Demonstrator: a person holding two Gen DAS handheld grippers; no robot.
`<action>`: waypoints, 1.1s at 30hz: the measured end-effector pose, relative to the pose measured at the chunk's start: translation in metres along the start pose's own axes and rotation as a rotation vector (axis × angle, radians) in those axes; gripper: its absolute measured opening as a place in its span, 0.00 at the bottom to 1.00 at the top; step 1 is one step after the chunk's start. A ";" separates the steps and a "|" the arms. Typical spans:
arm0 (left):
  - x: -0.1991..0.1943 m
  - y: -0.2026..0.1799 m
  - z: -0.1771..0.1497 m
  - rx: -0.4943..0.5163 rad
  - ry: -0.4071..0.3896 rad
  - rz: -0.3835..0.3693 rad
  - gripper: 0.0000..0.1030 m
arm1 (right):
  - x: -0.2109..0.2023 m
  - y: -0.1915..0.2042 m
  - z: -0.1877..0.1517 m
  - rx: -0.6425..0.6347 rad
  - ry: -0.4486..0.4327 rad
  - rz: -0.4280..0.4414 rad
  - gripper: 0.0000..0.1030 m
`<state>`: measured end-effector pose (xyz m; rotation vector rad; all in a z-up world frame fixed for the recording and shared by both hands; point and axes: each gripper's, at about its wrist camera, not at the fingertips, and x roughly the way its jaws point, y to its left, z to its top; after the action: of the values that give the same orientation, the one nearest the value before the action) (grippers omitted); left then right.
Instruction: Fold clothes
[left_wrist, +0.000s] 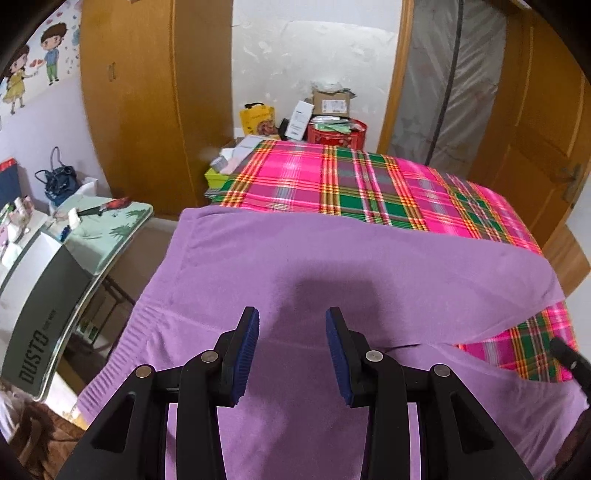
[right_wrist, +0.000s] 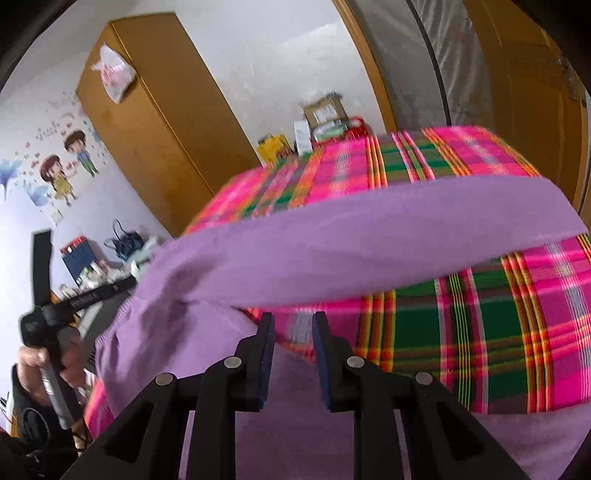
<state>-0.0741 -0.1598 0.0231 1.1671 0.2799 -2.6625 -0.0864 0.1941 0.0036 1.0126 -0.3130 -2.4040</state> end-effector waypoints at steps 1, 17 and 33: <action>0.001 0.001 0.000 0.001 0.005 -0.016 0.38 | -0.005 0.001 0.003 -0.008 -0.029 0.012 0.22; 0.003 -0.013 0.006 0.099 0.030 0.025 0.38 | -0.008 0.053 0.038 -0.194 0.004 0.156 0.27; -0.020 -0.010 0.035 0.156 -0.023 0.108 0.38 | -0.044 0.083 0.089 -0.394 0.070 0.065 0.27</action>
<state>-0.0883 -0.1572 0.0623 1.1594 0.0051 -2.6394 -0.0942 0.1486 0.1251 0.8845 0.1469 -2.2439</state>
